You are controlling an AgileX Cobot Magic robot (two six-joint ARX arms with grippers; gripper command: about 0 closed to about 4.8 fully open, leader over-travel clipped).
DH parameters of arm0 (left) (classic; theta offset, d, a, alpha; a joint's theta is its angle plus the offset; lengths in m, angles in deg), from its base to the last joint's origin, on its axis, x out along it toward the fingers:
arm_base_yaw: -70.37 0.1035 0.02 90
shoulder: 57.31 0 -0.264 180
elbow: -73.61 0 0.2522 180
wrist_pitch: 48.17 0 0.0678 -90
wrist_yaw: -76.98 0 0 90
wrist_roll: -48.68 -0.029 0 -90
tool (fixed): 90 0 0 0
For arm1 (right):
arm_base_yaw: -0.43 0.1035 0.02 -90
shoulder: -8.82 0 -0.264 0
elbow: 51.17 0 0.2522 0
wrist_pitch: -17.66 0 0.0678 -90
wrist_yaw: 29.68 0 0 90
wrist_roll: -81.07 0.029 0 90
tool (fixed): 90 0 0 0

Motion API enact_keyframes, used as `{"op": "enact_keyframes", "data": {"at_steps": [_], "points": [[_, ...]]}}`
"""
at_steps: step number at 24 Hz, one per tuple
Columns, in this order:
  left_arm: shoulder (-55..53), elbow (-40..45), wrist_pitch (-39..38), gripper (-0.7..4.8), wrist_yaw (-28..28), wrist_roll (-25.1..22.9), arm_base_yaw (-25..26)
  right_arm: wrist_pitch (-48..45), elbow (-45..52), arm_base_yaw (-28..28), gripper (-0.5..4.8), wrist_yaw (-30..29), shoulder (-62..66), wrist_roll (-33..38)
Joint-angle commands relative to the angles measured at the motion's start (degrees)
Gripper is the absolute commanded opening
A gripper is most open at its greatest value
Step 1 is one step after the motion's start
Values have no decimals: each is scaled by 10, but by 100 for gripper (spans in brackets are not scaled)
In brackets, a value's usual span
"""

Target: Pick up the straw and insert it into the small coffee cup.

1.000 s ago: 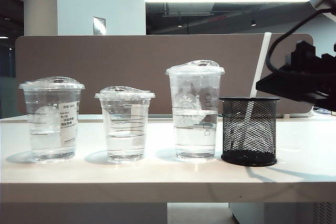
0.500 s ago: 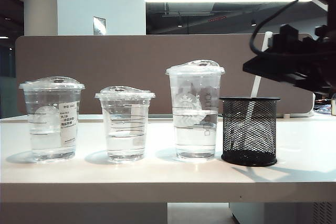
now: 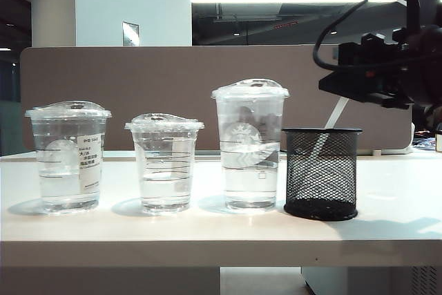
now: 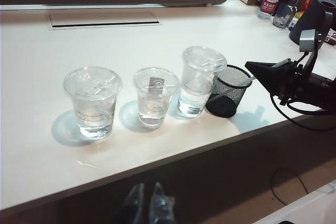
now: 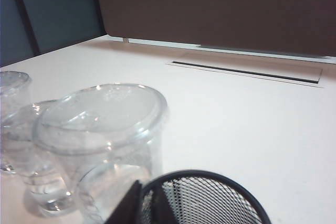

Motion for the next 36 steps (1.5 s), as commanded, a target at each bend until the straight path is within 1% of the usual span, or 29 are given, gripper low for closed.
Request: {"op": "enact_keyframes", "data": {"at_steps": [1,3,7,9,10,11,12,17,19,22,25,26,27,29,31,36], "points": [[-1,-2,8,22,1,-7,0,16,-11,1,40,-2,-2,-4],[-1,-2,8,22,1,-18,0,28,-16,1,39,-2,-2,-4],[-1,-2,10,22,1,-18,0,31,-16,1,43,-2,-2,-4],[-1,-2,12,22,1,-18,0,37,-16,1,101,-2,-2,-4],[-1,-2,12,22,1,-18,0,42,-16,1,178,-2,-2,-4],[-1,-2,12,22,1,-18,0,49,-15,1,206,-2,-3,-4],[-1,-2,12,22,1,-18,0,52,-15,1,208,-2,-3,-4],[-1,-2,12,22,1,-18,0,92,-13,1,212,-3,-24,-4],[-1,-2,12,22,1,-31,0,117,-13,1,212,-2,-43,-14],[-1,-2,13,22,1,-39,0,180,-13,1,211,-1,-75,-28],[-1,-2,15,22,1,-39,0,219,-13,1,211,12,-99,-33],[-1,-2,16,22,1,-39,0,224,-13,1,205,21,-103,-33],[-1,-2,16,22,1,-39,0,228,-13,1,179,33,-107,-34],[-1,-2,16,22,1,-39,0,228,-13,1,128,35,-108,-36],[-1,-2,16,22,1,-39,0,228,-14,1,98,35,-108,-36],[-1,-2,16,22,1,-39,0,231,-14,1,93,35,-108,-36]]}}
